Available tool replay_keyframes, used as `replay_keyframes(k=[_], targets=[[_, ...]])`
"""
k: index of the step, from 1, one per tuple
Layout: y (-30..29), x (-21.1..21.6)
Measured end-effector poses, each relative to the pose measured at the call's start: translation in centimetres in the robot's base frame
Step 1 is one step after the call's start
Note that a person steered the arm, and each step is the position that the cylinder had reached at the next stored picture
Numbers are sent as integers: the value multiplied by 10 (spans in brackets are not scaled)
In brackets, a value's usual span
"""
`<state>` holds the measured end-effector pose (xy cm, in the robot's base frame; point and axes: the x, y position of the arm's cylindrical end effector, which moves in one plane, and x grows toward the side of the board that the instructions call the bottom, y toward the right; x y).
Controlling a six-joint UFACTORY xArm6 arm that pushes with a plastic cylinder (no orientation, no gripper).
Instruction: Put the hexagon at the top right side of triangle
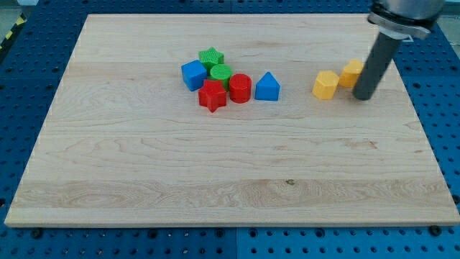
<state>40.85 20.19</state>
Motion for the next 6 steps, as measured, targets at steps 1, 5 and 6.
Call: replay_keyframes(k=[1, 5, 6], targets=[[-53, -28], [-21, -5], [-28, 9]])
